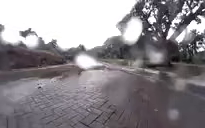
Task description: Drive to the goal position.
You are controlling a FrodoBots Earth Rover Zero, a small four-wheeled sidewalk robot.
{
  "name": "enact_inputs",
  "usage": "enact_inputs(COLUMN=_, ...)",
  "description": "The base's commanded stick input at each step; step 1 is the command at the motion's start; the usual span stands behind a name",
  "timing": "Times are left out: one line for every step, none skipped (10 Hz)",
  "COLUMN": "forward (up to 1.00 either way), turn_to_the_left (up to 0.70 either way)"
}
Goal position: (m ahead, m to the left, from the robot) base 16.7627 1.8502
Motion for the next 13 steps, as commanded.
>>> enact_inputs(forward=0.85, turn_to_the_left=0.00)
enact_inputs(forward=0.85, turn_to_the_left=0.00)
enact_inputs(forward=0.85, turn_to_the_left=0.00)
enact_inputs(forward=0.85, turn_to_the_left=0.00)
enact_inputs(forward=0.85, turn_to_the_left=0.00)
enact_inputs(forward=0.85, turn_to_the_left=0.00)
enact_inputs(forward=0.85, turn_to_the_left=0.00)
enact_inputs(forward=0.85, turn_to_the_left=0.00)
enact_inputs(forward=0.85, turn_to_the_left=0.00)
enact_inputs(forward=0.85, turn_to_the_left=0.00)
enact_inputs(forward=0.85, turn_to_the_left=0.00)
enact_inputs(forward=0.85, turn_to_the_left=0.00)
enact_inputs(forward=0.85, turn_to_the_left=0.00)
